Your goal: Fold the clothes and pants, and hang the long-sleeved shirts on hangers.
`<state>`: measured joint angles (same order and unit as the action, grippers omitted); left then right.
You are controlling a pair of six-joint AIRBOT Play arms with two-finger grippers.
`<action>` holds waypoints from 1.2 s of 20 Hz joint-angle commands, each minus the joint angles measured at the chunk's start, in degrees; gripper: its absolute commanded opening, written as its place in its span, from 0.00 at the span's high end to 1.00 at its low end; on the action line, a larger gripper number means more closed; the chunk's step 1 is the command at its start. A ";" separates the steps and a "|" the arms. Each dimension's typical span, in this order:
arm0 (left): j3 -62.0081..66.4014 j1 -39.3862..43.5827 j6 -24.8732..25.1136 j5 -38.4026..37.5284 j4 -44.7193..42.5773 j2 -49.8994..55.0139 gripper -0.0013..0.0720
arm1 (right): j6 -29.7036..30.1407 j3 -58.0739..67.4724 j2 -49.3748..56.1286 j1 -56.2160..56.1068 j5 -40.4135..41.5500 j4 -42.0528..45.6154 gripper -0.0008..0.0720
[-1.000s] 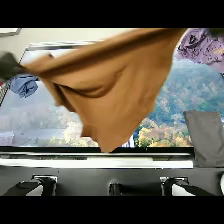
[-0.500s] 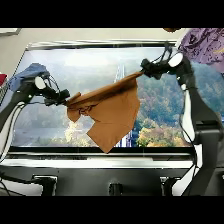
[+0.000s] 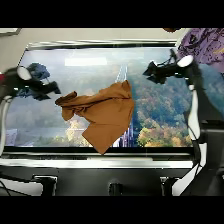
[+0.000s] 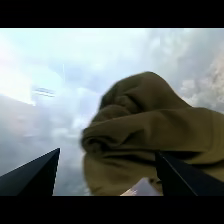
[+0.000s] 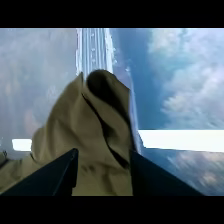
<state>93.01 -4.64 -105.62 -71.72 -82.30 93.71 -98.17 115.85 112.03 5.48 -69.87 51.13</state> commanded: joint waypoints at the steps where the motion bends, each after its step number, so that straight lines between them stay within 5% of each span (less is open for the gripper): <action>1: -0.02 -6.86 4.46 -7.65 0.24 -7.50 0.00 | 8.33 -1.38 -5.40 8.13 -15.10 -0.31 0.46; 6: -20.68 -14.51 4.50 -5.86 2.84 -20.48 0.00 | 16.31 -27.12 -18.27 14.14 -14.53 -7.58 0.46; 13: -35.63 -14.97 4.52 -2.80 8.83 -24.92 0.00 | 25.38 -63.76 -30.47 1.75 -1.46 -14.67 0.46; 20: -35.52 -14.91 4.50 -2.67 8.87 -24.94 0.00 | 24.20 -69.22 -30.40 -12.02 14.69 -14.97 0.46; 24: -35.52 -14.91 4.50 -2.64 8.85 -24.94 0.00 | 24.09 -69.20 -26.67 -14.03 15.67 -18.32 0.46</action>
<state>57.60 -19.53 -101.12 -74.41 -73.49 68.82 -73.95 47.18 83.26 -6.37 -56.77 34.92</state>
